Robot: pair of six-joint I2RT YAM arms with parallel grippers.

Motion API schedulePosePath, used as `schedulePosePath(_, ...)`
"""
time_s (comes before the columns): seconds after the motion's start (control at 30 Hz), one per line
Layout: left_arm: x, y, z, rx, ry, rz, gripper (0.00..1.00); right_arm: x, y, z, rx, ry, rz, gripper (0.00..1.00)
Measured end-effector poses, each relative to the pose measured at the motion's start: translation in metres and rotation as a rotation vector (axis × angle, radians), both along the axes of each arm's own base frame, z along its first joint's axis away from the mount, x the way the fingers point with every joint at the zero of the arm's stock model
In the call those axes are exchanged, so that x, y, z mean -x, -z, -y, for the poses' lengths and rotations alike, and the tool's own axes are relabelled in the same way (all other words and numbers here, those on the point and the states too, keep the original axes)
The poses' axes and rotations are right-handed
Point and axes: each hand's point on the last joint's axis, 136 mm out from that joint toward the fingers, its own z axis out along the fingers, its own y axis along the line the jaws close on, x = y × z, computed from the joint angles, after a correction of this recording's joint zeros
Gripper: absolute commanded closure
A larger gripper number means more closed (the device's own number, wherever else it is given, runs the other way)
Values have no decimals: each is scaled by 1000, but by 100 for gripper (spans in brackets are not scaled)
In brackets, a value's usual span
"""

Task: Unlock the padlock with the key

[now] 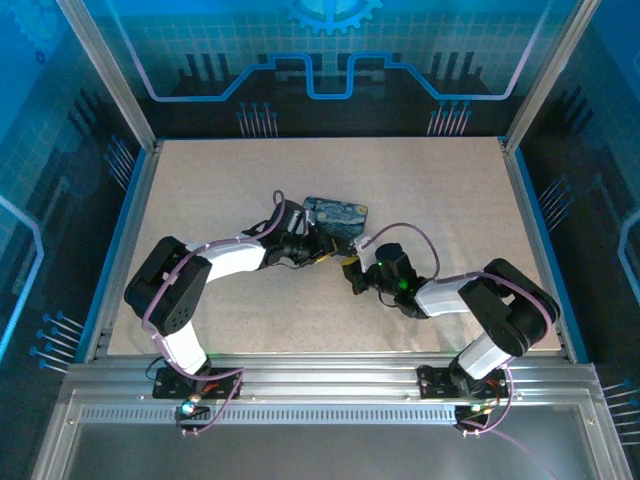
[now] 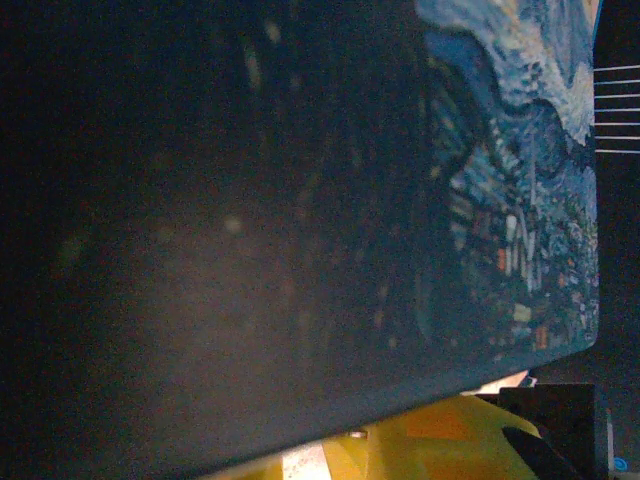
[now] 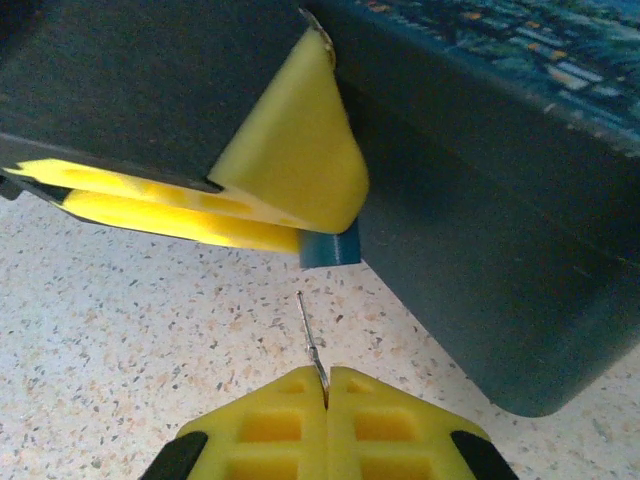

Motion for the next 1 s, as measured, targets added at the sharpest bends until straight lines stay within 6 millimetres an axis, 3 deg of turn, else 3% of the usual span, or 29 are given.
schedulePosePath(1.0,-1,-1,0,4,-1,4,93,-11,-1,0,-35,22,-20,100)
